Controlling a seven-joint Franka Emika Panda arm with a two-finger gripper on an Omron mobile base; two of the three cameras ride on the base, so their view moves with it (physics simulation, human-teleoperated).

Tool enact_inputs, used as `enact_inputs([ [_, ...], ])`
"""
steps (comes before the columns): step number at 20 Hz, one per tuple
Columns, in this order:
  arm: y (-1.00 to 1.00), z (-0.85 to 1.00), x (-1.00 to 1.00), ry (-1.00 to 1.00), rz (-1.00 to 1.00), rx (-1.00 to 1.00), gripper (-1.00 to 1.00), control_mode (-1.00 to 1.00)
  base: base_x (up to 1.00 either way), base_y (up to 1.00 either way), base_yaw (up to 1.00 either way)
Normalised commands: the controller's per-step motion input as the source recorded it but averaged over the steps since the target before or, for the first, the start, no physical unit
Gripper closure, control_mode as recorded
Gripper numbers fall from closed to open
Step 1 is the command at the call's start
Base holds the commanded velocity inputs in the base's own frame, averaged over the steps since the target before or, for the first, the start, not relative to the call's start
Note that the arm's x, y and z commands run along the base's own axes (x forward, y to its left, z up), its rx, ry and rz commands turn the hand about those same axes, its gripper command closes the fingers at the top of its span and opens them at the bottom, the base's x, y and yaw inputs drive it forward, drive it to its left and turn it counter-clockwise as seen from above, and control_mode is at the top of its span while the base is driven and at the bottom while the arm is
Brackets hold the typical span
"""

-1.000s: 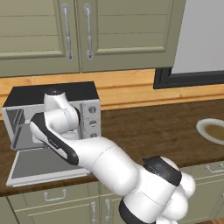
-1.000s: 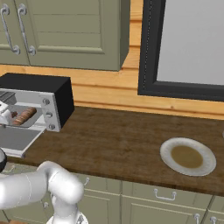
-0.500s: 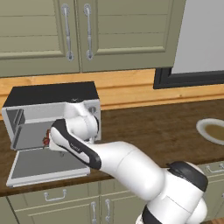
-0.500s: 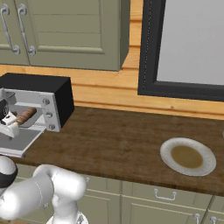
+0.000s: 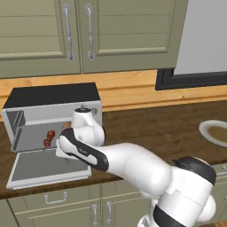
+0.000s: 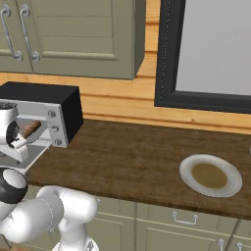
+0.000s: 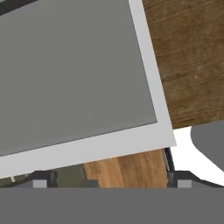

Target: Pick up the kebab skewer and baguette bread, and place them inside the toaster oven. Close the toaster oven door and start by setting the timer.

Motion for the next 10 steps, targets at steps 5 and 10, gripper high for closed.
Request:
enact_inputs([
  [5,0.05,-0.12,0.32,0.00,0.00,0.00,-1.00,-1.00,0.00,0.00,0.00],
  [10,0.10,-0.09,0.39,0.00,0.00,0.00,-1.00,-1.00,0.00,0.00,0.00],
])
